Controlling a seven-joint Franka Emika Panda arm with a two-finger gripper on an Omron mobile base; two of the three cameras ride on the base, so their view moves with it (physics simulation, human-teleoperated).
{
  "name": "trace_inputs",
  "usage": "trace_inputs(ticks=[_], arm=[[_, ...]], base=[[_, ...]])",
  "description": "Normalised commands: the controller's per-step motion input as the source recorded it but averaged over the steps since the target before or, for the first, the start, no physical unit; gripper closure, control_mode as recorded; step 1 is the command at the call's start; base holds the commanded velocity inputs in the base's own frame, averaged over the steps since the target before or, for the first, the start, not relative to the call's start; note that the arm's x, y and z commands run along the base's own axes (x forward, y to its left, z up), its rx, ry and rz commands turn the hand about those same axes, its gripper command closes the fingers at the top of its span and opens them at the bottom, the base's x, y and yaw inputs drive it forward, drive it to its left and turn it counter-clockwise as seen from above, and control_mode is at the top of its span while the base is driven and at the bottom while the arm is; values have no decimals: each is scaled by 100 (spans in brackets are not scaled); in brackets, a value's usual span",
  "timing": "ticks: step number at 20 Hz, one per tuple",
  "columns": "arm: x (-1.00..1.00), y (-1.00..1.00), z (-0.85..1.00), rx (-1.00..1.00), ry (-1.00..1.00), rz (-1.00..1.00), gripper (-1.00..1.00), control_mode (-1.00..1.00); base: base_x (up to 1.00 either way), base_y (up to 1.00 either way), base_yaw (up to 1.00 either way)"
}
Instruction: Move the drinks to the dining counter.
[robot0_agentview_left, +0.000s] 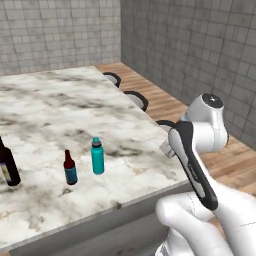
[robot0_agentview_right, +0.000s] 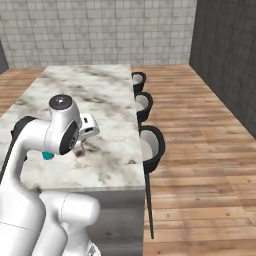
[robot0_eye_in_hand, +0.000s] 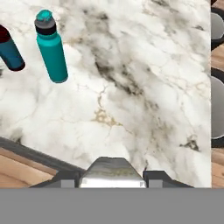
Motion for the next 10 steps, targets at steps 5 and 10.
trace_inputs(ticks=[5,10], arm=[[76,37,-2,-3,6,17,100,-100],[68,15,-29,-9,25,4,100,-100]], base=[[0,0,0],[0,0,0]])
